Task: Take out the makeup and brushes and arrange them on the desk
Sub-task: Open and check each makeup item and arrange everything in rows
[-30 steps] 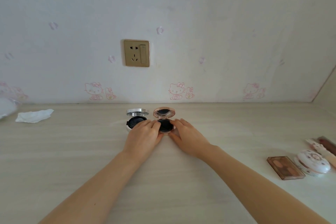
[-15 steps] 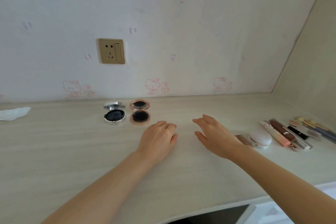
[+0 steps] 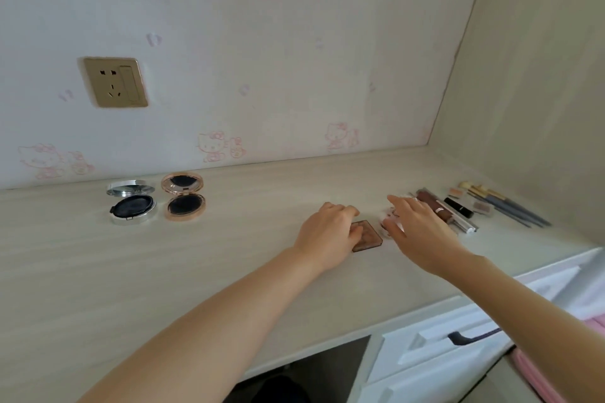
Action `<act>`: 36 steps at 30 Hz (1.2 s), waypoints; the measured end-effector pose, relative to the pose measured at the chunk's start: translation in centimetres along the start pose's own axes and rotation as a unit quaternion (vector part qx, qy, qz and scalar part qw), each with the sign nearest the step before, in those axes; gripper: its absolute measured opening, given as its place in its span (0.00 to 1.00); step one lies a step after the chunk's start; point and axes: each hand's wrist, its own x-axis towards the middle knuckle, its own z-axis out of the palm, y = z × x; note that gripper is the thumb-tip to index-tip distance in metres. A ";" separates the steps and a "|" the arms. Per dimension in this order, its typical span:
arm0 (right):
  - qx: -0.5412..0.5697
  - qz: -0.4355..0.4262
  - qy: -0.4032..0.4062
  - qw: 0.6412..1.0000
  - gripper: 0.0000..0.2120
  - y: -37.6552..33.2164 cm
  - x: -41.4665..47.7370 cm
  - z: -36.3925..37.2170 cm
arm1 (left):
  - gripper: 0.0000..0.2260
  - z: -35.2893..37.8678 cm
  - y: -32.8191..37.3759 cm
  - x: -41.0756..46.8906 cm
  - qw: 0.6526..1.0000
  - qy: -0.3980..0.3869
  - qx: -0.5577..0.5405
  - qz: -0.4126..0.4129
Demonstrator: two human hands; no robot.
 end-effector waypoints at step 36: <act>0.358 0.094 0.094 0.924 0.27 2.7 -1.4 1.1 | 0.11 1.6 3.3 2.9 0.960 -0.021 -0.276 -0.031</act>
